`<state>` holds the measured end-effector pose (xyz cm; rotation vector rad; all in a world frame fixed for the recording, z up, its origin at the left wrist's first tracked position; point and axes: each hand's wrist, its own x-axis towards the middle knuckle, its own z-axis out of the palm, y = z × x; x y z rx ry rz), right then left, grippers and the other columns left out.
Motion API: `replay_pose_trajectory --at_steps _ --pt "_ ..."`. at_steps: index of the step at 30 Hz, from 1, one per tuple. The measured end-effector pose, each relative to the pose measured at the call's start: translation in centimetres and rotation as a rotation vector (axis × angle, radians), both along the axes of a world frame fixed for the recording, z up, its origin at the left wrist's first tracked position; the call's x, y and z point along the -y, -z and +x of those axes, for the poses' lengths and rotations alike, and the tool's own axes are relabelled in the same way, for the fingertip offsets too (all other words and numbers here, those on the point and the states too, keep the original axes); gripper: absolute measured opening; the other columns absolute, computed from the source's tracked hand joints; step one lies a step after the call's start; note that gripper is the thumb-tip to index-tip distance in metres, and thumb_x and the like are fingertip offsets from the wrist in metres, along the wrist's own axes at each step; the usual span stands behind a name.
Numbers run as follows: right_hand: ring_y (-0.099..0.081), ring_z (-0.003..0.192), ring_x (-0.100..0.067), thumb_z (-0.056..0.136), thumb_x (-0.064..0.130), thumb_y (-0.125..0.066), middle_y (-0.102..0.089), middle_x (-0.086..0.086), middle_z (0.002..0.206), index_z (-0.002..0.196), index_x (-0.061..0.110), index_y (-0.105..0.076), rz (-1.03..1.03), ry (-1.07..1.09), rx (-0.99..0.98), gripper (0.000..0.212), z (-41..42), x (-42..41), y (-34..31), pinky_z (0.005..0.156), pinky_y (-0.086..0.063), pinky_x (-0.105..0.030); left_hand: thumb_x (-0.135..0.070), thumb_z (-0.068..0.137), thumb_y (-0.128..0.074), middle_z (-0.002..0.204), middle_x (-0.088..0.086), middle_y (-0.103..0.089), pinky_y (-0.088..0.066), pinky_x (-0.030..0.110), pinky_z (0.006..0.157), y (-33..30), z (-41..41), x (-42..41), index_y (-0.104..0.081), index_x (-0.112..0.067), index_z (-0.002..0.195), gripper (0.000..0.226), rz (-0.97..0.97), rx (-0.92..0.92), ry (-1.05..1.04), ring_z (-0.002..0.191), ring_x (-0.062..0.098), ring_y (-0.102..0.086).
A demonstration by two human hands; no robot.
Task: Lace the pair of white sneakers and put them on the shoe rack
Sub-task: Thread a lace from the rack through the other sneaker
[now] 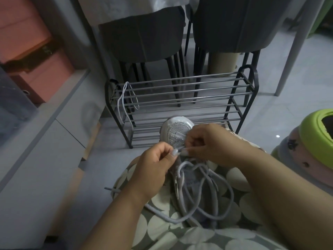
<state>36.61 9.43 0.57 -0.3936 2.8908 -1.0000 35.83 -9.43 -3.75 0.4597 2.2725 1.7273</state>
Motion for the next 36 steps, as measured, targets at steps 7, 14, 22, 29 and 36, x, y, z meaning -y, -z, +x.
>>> replay_pose_trajectory --at_steps 7,14,22,29,36 --pt "-0.054 0.063 -0.016 0.066 0.011 -0.071 -0.059 -0.006 0.065 0.062 0.01 -0.064 -0.693 -0.02 0.373 0.008 -0.4 -2.5 1.3 0.065 -0.045 -0.024 -0.017 0.098 -0.051 0.054 -0.005 -0.039 -0.027 0.029 0.05 -0.1 0.1 0.5 -0.056 -0.023 0.068 0.031 0.115 0.104 -0.059 0.053 0.012 -0.033" --pt "-0.052 0.063 -0.017 0.076 0.005 -0.074 -0.056 -0.009 0.066 0.072 0.001 -0.062 -0.64 0.053 0.38 0.013 -0.1 -2.3 1.0 0.066 -0.043 -0.025 -0.027 0.088 -0.059 0.054 -0.011 -0.042 -0.032 0.025 0.051 -0.2 0.0 0.5 -0.057 -0.029 0.064 0.024 0.067 0.08 -0.022 0.051 0.008 -0.036" --pt "-0.039 0.047 -0.005 0.074 0.016 -0.079 -0.045 0.011 0.053 0.079 0.016 -0.063 -0.372 0.151 0.154 0.017 1.1 -1.5 0.0 0.046 -0.033 -0.013 -0.008 0.086 -0.067 0.065 -0.009 -0.057 -0.041 0.015 0.052 0.0 0.4 0.5 -0.063 -0.026 0.075 0.022 0.142 -0.055 -0.039 0.056 0.004 -0.048" --pt "-0.041 0.047 -0.003 0.072 0.016 -0.08 -0.052 0.01 0.054 0.071 0.025 -0.063 -0.186 0.099 0.033 0.019 1.6 -1.1 -0.6 0.047 -0.035 -0.017 -0.044 0.077 -0.065 0.068 0.001 -0.063 -0.05 0.035 0.066 -0.2 0.5 0.7 -0.069 -0.023 0.075 0.022 -0.006 -0.19 -0.01 0.066 0.021 -0.057" --pt "-0.049 0.052 0.0 0.074 0.031 -0.078 -0.06 0.009 0.06 0.07 0.03 -0.067 0.071 0.035 0.087 0.011 1.2 -0.9 -0.8 0.049 -0.037 -0.015 -0.042 0.091 -0.047 0.075 0.006 -0.058 -0.045 0.026 0.069 -0.4 0.5 0.3 -0.063 -0.007 0.075 0.041 -0.181 -0.241 0.015 0.073 0.017 -0.055"
